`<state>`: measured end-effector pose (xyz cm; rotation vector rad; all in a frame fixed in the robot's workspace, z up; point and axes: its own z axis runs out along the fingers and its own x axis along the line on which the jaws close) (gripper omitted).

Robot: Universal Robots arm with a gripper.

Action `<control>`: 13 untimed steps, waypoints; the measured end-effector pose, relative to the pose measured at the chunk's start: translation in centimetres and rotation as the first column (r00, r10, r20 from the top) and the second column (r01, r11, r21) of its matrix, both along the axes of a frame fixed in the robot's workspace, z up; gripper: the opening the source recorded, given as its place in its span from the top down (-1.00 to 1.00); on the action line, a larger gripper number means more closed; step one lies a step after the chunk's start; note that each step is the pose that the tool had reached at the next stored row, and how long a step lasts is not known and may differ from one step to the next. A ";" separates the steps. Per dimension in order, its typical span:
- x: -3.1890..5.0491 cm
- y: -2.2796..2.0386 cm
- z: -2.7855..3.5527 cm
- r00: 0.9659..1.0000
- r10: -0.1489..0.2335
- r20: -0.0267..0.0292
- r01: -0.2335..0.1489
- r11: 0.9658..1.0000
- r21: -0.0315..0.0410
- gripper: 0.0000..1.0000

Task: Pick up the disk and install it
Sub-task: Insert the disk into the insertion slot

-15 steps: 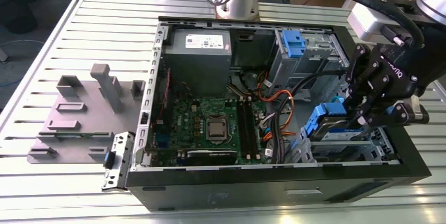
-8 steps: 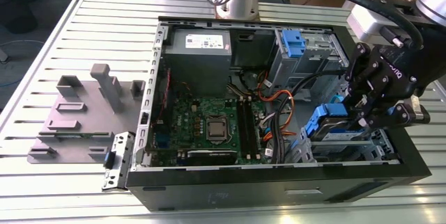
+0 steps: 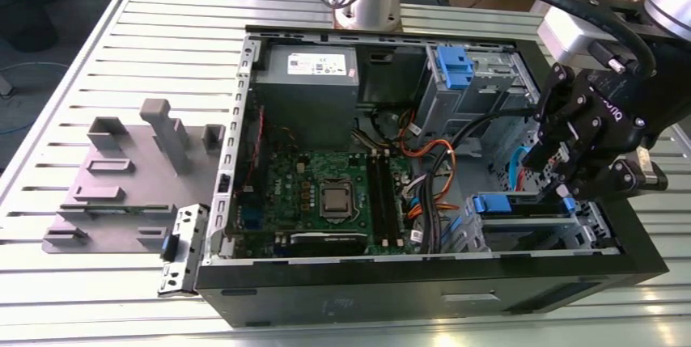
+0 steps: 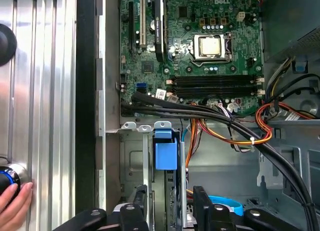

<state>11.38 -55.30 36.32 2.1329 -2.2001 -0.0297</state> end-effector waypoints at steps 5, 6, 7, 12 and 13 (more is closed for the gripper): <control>-0.05 0.00 -0.05 1.000 0.005 0.010 -0.005 1.000 0.011 0.02; -0.08 0.00 -0.07 1.000 0.007 0.014 -0.007 1.000 0.014 0.02; -0.10 0.00 -0.07 1.000 0.009 0.018 -0.009 1.000 0.017 0.02; -0.13 0.00 -0.15 1.000 0.017 0.024 -0.017 1.000 0.022 0.02; -0.13 0.00 -0.17 0.999 0.021 0.026 -0.022 0.999 0.024 0.02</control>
